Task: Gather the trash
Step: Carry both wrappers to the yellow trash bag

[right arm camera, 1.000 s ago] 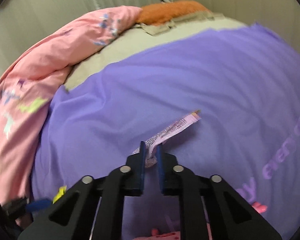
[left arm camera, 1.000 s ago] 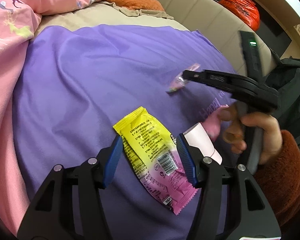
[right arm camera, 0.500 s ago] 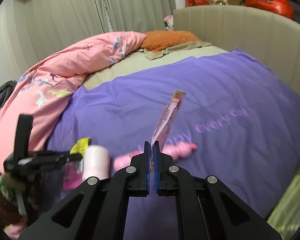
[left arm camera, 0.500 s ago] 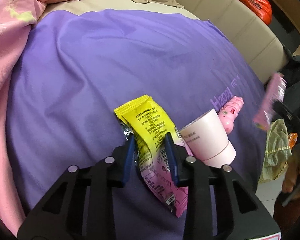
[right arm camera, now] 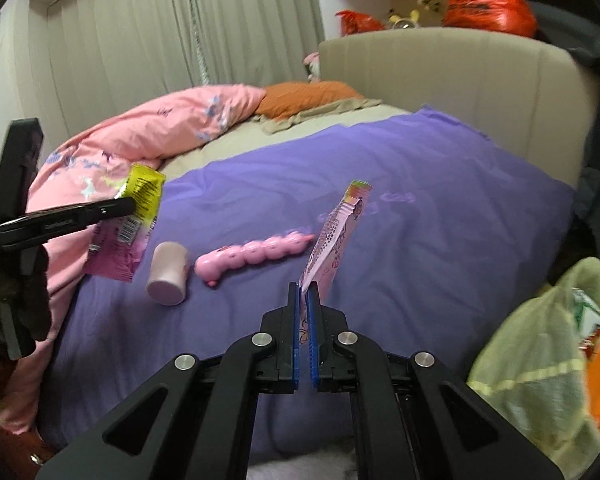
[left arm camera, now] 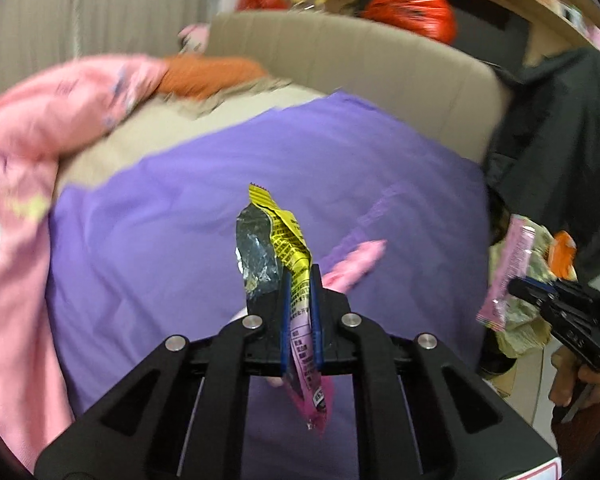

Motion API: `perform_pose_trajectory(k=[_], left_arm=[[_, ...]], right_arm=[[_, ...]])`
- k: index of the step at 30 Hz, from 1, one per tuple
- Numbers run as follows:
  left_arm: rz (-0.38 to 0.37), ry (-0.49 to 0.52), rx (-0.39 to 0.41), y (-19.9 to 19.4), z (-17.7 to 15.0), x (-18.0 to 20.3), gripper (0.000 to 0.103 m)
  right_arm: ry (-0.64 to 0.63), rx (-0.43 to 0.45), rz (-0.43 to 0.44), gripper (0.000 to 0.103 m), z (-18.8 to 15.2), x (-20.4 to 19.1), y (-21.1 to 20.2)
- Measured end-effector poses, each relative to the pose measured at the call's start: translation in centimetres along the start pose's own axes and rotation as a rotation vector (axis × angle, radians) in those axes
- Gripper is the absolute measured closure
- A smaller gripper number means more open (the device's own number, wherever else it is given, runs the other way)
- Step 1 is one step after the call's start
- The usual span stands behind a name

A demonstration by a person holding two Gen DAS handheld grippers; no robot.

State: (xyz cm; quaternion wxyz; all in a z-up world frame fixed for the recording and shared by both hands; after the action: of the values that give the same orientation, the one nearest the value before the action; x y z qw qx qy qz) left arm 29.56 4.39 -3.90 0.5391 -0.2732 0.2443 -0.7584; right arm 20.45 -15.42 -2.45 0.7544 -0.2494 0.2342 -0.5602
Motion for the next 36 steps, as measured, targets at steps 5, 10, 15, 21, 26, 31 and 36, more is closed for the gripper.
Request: perform_pose_trajectory(k=[5, 10, 15, 21, 26, 31, 36], left_arm=[[-0.081, 0.074, 0.029, -1.1, 1.6, 6.6, 0.095], [-0.239, 0.106, 0.05, -1.2, 4.0, 14.2, 0.095], [-0.359, 0.212, 0.06, -0.2, 5.6, 24.3, 0.095], [-0.518, 0.304, 0.007, 1.9, 4.7, 34.9, 0.095], [-0.73, 0.279, -0.13, 4.8, 2.8, 40.8, 0.095], [-0.752, 0.361, -0.177, 8.3, 1.3, 45.3, 0.095], [-0.531, 0.576, -0.255, 13.8, -2.5, 47.6, 0.095]], right_arm=[[0.013, 0.047, -0.032, 0.097, 0.2, 2.8, -3.0], [0.013, 0.12, -0.106, 0.097, 1.1, 6.9, -7.8], [0.021, 0.158, -0.218, 0.097, 1.2, 12.2, -12.6], [0.071, 0.151, -0.324, 0.097, -0.4, 19.3, -17.2], [0.1, 0.113, -0.37, 0.097, -2.2, 23.2, -18.2], [0.126, 0.055, -0.36, 0.097, -3.7, 26.1, -16.7], [0.177, -0.054, -0.321, 0.097, -6.6, 28.2, -13.0]])
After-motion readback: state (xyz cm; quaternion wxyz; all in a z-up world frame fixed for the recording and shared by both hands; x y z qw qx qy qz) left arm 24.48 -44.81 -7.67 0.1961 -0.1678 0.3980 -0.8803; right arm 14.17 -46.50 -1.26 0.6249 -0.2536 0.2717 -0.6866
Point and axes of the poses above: each gripper's, at about its wrist camera, not at the fingertips, and y roughly the way its jaws point, x to its right, z to its top, the point moved 10 cm from there along y, roughly the way its jaws point, and after that the axes turned 2 degrees about -y, right-handed, at the moved point
